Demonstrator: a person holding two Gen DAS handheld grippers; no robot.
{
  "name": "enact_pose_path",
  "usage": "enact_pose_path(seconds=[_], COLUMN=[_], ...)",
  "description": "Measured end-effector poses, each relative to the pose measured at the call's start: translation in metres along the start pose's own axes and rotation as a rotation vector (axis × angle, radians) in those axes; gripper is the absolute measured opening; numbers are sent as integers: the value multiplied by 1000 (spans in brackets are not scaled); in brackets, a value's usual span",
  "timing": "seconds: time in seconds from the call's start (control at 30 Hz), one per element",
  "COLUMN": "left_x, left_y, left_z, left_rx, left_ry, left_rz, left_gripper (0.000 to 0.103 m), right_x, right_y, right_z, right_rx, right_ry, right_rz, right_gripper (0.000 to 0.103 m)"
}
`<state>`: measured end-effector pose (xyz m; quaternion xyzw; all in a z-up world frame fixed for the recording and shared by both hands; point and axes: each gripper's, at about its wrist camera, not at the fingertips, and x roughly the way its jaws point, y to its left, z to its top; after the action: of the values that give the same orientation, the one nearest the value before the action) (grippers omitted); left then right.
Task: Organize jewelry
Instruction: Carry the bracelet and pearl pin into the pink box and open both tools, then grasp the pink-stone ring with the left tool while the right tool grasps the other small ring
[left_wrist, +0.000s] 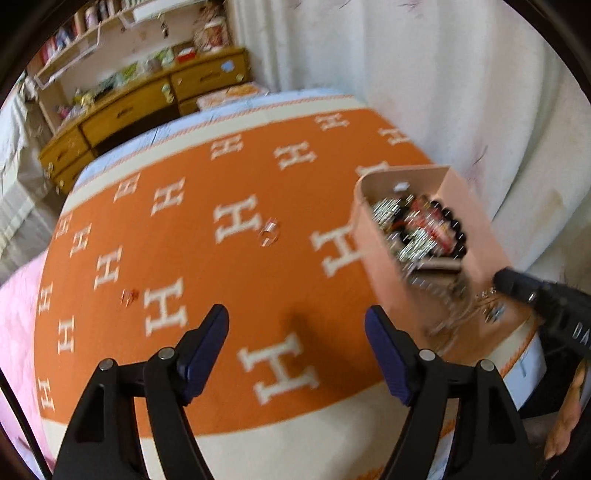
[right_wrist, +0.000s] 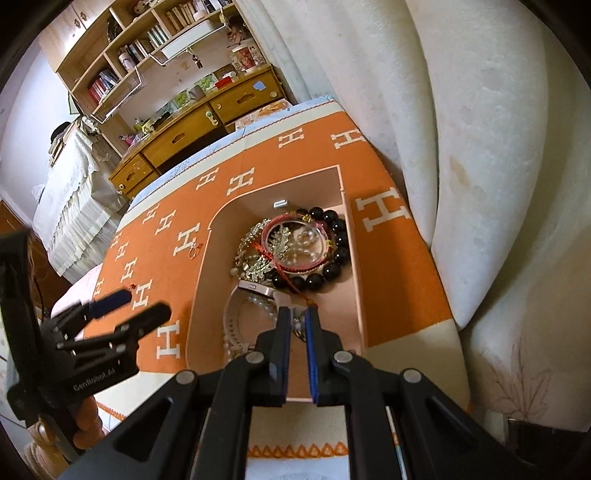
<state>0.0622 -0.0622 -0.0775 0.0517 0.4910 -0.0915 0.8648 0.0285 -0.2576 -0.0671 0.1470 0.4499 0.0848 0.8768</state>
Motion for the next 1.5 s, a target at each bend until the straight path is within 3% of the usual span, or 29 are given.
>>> enact_pose_path(seconds=[0.13, 0.23, 0.67, 0.93, 1.1, 1.5], left_x=[-3, -7, -21, -9, 9, 52], left_y=[23, 39, 112, 159, 177, 169], left_z=[-19, -28, -45, -39, -25, -1], left_rx=[-38, -64, -156, -42, 48, 318], left_ry=[8, 12, -46, -69, -86, -64], left_rz=[20, 49, 131, 162, 120, 97], left_gripper=[81, 87, 87, 87, 81, 75], right_x=[0, -4, -6, 8, 29, 74], right_y=[-1, 2, 53, 100, 127, 142], right_z=[-1, -2, 5, 16, 15, 12], right_rx=[24, 19, -101, -189, -222, -190], right_ry=[2, -12, -41, -16, 6, 74], right_rz=[9, 18, 88, 153, 166, 110], right_gripper=[24, 25, 25, 25, 25, 25])
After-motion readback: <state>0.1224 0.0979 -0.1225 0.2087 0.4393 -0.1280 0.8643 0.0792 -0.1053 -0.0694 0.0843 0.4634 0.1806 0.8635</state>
